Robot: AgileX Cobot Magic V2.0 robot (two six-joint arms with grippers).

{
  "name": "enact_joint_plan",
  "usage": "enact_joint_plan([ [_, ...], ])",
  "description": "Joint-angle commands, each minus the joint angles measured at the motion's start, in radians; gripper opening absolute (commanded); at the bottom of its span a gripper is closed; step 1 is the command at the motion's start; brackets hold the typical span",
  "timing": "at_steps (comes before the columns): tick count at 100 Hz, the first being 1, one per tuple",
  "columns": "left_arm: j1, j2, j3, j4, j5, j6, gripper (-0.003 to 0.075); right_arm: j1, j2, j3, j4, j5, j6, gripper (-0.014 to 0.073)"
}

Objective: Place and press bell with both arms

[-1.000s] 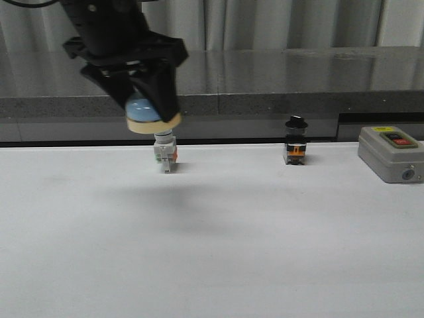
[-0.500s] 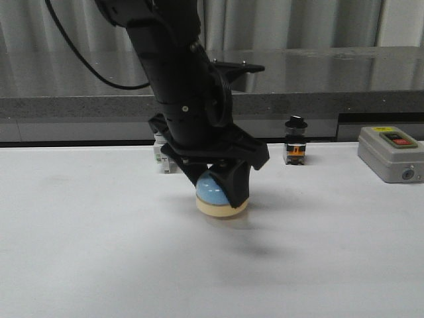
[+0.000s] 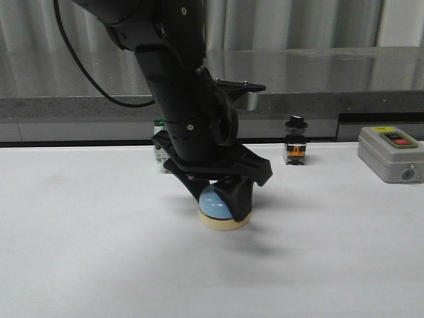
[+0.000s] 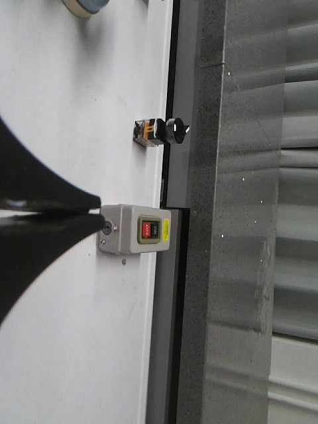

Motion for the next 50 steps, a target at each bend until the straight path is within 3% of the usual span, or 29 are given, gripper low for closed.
enact_joint_plan([
  [1,-0.01,-0.052,-0.027,-0.023,-0.015,-0.005,0.0549,-0.006,-0.018,-0.014,-0.012,-0.082,-0.006,-0.007],
  [6,-0.01,-0.052,-0.027,-0.023,-0.011,-0.005,0.0633,-0.006,-0.018,-0.014,-0.012,-0.082,-0.006,-0.007],
  [13,-0.01,-0.052,-0.027,-0.023,-0.004,-0.005,0.068,-0.006,-0.018,-0.014,-0.012,-0.082,-0.006,-0.007],
  [50,-0.01,-0.159,-0.027,-0.066,0.008,-0.01,0.0678,-0.006,-0.018,-0.014,-0.012,-0.082,-0.006,-0.007],
])
